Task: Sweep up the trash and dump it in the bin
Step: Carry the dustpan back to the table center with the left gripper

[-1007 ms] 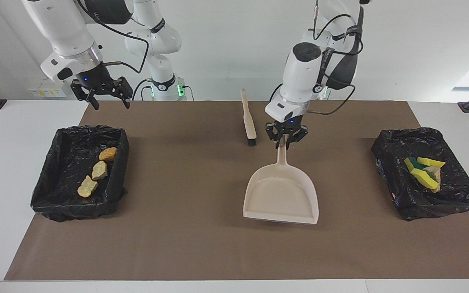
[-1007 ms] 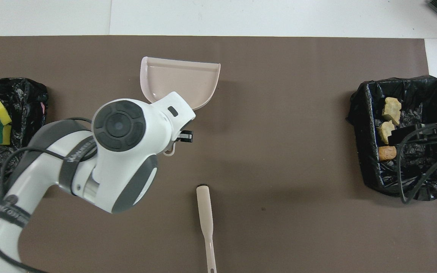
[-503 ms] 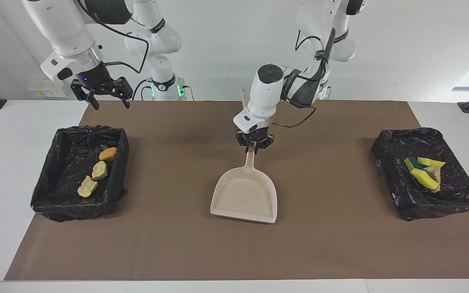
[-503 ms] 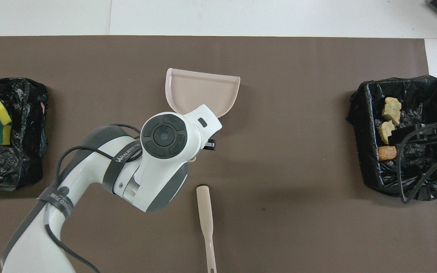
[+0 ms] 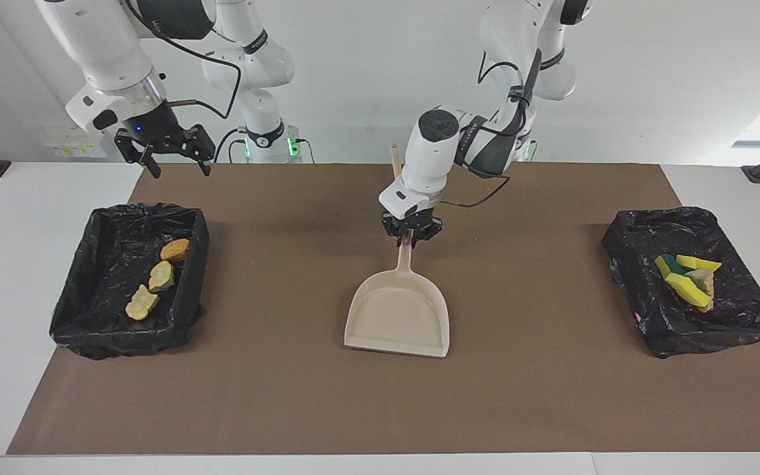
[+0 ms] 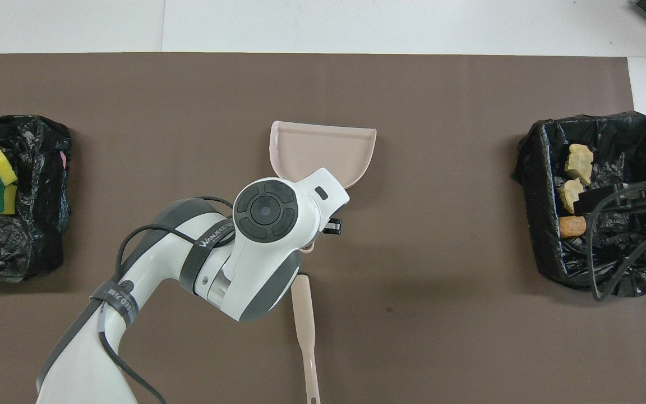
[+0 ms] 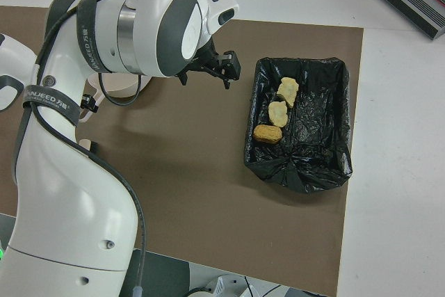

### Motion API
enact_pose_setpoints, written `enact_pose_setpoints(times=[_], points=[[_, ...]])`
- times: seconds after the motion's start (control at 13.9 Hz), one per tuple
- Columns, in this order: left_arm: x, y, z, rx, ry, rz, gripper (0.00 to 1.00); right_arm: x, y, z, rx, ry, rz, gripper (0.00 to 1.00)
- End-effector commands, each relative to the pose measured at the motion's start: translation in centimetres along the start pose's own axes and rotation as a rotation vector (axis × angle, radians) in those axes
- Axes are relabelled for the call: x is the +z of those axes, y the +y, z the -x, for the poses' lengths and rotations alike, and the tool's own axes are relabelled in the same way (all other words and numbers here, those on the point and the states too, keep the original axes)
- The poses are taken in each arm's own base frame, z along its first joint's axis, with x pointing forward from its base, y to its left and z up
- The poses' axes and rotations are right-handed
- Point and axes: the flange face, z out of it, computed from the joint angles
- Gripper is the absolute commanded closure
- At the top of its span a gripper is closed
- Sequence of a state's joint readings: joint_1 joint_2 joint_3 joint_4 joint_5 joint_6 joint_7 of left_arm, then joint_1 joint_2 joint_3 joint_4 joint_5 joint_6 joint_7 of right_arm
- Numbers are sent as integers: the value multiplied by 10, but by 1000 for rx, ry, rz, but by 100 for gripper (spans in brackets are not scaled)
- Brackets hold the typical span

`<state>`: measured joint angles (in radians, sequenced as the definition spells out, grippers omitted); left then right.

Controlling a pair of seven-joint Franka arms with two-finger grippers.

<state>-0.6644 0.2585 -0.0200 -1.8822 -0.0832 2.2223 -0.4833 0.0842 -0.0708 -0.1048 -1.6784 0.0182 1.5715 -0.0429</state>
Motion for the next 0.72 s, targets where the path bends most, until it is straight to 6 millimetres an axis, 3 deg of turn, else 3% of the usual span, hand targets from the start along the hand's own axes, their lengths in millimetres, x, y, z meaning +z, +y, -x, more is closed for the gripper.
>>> enact_pose_setpoints(times=[0.0, 0.07, 0.14, 0.22, 0.29, 0.5, 0.65], points=[[3, -5, 6, -19, -8, 3, 100, 1, 1, 2, 19, 0, -17, 0], [3, -5, 8, -20, -7, 5, 100, 1, 1, 2, 19, -1, -18, 0], [4, -5, 9, -32, -6, 5, 85, 1, 1, 2, 19, 0, -17, 0], [6, -6, 11, -71, -4, 6, 25, 1, 1, 2, 19, 0, -19, 0], [6, -5, 12, -96, -5, 6, 0, 1, 1, 2, 19, 0, -17, 0], [5, -12, 7, -141, -11, 0, 0, 0, 1, 2, 19, 2, -18, 0], [-6, -39, -11, -181, 14, -7, 0, 0, 1, 2, 19, 2, -18, 0]])
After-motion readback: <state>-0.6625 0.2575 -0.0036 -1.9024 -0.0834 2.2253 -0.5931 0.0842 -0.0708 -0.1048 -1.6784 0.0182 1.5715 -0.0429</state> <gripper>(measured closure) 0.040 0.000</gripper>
